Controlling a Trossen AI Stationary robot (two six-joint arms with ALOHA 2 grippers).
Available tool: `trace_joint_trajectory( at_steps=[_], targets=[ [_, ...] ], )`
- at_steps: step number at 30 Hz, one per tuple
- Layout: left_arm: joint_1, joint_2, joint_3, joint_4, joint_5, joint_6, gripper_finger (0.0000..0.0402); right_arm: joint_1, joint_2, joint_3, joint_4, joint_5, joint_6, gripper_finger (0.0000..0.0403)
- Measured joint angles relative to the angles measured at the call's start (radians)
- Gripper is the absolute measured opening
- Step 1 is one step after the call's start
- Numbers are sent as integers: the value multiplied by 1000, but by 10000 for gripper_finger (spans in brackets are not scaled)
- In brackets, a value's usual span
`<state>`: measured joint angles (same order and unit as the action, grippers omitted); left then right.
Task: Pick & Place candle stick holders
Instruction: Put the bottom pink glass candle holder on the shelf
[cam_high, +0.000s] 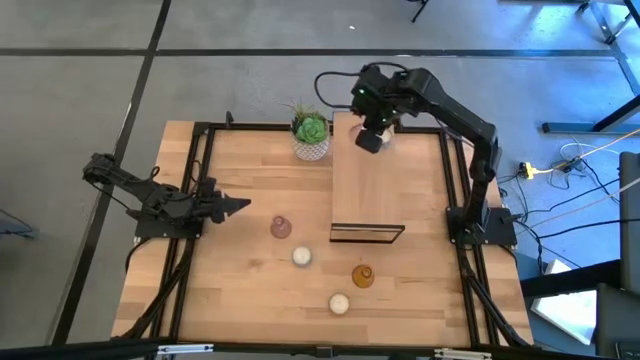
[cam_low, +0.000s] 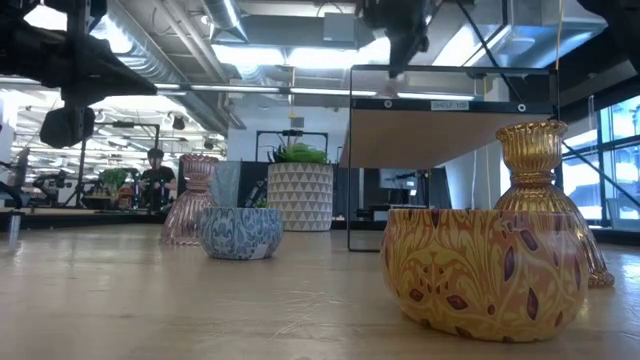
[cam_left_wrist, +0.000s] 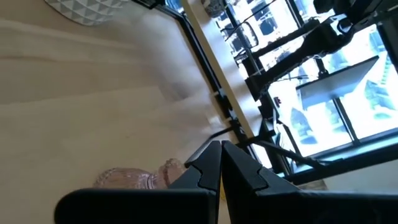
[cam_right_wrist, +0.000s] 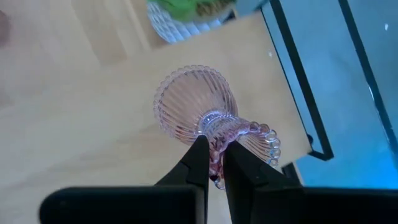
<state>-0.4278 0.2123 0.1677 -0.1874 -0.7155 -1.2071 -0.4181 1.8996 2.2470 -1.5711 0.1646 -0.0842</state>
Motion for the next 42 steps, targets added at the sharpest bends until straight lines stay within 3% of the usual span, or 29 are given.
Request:
trace_joint_trajectory(
  at_steps=[12,23,30,42],
  targets=[
    [0,0,0,-77,-1,-55,6,18,0,-124,15,92,-262,26],
    [0,0,0,-95,-24,-66,6,22,1,-130,125,86,-273,26],
    [0,0,0,-95,-26,-66,6,22,48,-130,105,88,-283,26],
    [0,0,0,-94,-26,-79,6,27,64,-130,71,186,-281,26]
  ],
)
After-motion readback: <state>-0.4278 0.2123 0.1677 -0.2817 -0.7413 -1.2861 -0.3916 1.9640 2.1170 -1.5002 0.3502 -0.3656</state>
